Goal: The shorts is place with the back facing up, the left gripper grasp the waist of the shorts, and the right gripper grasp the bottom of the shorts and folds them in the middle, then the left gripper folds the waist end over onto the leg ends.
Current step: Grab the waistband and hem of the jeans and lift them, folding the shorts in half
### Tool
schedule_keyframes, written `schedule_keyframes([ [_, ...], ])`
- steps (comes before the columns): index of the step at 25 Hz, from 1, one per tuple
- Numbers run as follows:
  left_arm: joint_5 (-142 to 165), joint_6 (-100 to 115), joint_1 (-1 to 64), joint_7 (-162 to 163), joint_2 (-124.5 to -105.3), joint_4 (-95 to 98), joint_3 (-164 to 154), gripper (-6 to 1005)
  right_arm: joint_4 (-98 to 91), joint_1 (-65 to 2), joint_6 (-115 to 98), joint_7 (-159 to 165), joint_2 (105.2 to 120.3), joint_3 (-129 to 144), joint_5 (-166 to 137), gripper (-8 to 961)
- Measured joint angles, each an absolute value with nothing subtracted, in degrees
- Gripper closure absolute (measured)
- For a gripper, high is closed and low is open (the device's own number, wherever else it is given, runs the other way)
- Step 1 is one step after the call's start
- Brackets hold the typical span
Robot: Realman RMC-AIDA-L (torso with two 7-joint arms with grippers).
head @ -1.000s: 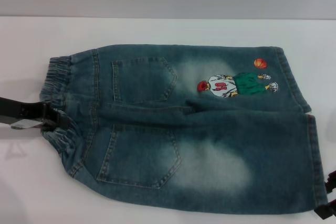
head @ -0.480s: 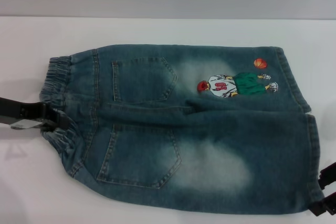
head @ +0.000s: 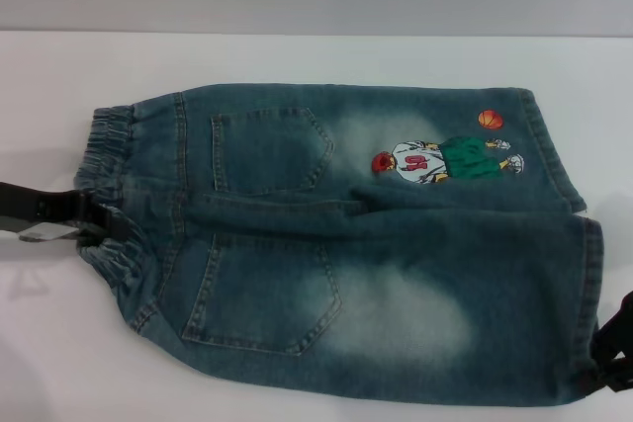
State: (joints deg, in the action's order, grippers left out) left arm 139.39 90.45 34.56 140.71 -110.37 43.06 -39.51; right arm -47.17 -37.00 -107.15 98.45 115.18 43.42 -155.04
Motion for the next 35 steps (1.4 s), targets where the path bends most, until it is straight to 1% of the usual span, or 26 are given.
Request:
schedule_keyframes([
  [1, 139.39, 90.45, 34.60, 140.71, -110.37, 43.07, -39.39, 891, -47.20, -37.01, -107.10, 98.42, 115.18, 43.42, -155.04, 532],
  [4, 139.38, 90.50, 34.84, 140.71, -110.37, 43.06, -39.12, 889, -47.27, -37.13, -107.08, 98.37, 115.18, 43.42, -155.03, 733],
  [10, 139.38, 90.64, 35.09, 140.71, -110.37, 43.07, -37.81, 887, -47.38, -37.36, -107.04, 98.35, 115.15, 43.49, -155.03, 953],
  [17, 138.11, 91.91, 35.53, 140.71, -110.04, 42.92, -33.78, 884, -51.42, -36.33, -108.38, 97.45, 115.41, 42.76, -151.65, 955],
  [21, 132.51, 93.34, 35.22, 140.71, -109.76, 42.61, -28.30, 882, -54.05, -35.03, -108.90, 96.61, 114.89, 41.57, -146.60, 955],
  [24, 128.68, 93.48, 34.66, 140.84, -109.70, 42.58, -25.53, 881, -54.70, -34.56, -108.40, 94.55, 114.77, 36.87, -142.37, 955],
  [26, 126.48, 92.84, 34.17, 140.87, -109.75, 42.55, -24.83, 880, -54.17, -34.19, -107.94, 93.18, 114.44, 33.28, -138.34, 955],
  [30, 123.53, 91.38, 33.58, 140.82, -110.27, 42.54, -24.30, 878, -51.35, -32.77, -106.30, 91.94, 112.98, 29.80, -128.76, 955],
  [31, 122.61, 90.71, 33.41, 140.68, -110.53, 42.54, -24.22, 878, -50.62, -32.39, -105.51, 91.82, 112.81, 29.51, -126.64, 955],
  [33, 121.51, 89.33, 33.05, 140.34, -111.04, 42.57, -24.17, 877, -49.19, -31.60, -103.60, 91.78, 112.74, 29.20, -122.93, 956],
  [35, 120.91, 86.92, 32.71, 139.80, -111.77, 42.57, -24.18, 876, -47.53, -30.94, -100.71, 91.53, 113.00, 29.20, -120.23, 956],
])
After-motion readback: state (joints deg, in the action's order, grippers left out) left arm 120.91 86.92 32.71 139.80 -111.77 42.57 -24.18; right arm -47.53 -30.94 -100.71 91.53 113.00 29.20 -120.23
